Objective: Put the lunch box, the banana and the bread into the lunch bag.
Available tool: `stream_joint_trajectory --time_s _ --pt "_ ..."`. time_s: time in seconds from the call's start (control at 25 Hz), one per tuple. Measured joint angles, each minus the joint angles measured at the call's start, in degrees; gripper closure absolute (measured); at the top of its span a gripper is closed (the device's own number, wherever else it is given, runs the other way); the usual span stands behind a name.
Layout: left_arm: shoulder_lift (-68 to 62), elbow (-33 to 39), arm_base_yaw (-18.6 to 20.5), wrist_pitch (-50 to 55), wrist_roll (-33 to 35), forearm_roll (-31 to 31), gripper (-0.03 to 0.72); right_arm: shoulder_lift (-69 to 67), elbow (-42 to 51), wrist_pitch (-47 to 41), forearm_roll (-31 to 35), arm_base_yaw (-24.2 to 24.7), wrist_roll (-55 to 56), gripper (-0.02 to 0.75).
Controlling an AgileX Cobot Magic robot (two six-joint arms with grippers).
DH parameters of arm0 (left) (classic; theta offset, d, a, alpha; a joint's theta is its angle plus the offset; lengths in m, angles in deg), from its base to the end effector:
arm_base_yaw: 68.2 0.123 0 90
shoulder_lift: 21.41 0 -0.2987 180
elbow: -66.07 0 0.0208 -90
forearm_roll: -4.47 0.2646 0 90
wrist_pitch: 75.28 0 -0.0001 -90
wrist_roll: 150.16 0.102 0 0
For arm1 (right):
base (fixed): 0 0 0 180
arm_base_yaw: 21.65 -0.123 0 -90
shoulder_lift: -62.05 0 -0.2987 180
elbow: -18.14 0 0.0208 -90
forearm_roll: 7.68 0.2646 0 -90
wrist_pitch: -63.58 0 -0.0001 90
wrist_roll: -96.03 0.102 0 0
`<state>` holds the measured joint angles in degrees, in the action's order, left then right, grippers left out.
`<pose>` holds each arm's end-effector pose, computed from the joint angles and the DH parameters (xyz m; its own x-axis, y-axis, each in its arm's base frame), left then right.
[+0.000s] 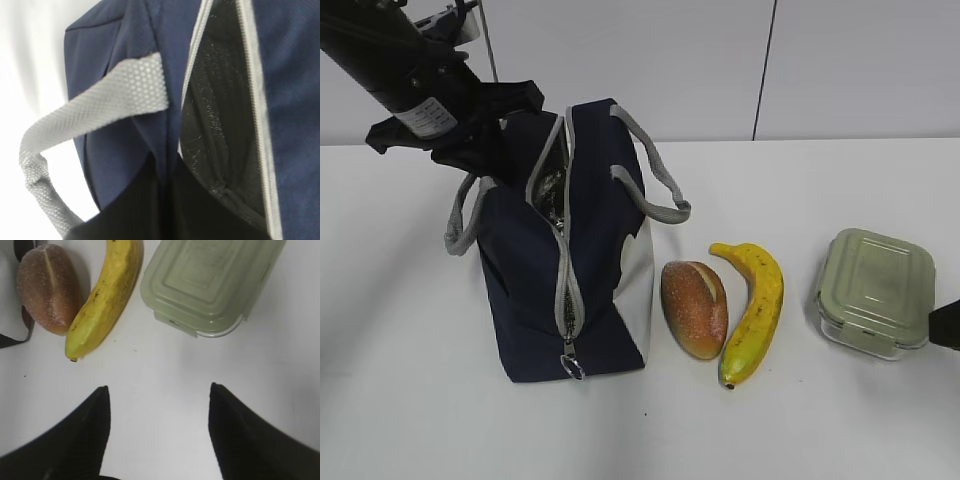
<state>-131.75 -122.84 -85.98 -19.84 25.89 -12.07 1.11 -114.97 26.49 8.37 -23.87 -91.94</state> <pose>0.3812 -0.1474 0.2806 -0.9349 0.0613 -0.3497 0.1750 0.9365 -0.3039 0.1717 0.0237 0.2416 -0.8154 0.0536 -0.5763 -0.0663 0.9805 0.1851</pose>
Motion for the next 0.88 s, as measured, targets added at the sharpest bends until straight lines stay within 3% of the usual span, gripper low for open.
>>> stream_joint_trajectory --time_s 0.16,0.32,0.48,0.88 --pt "0.0 0.0 0.0 0.1 0.0 0.1 0.691 -6.3 -1.2 2.3 2.6 2.4 -3.2 0.281" --pt "0.0 0.0 0.0 0.1 0.0 0.4 0.691 -11.5 -1.8 2.8 14.9 9.5 -14.3 0.281" --pt "0.0 0.0 0.0 0.1 0.0 0.5 0.691 -16.9 -3.3 2.7 24.1 13.0 -22.3 0.281" --pt "0.0 0.0 0.0 0.2 0.0 0.6 0.691 -31.1 -11.9 -4.5 34.3 24.0 -31.2 0.281"
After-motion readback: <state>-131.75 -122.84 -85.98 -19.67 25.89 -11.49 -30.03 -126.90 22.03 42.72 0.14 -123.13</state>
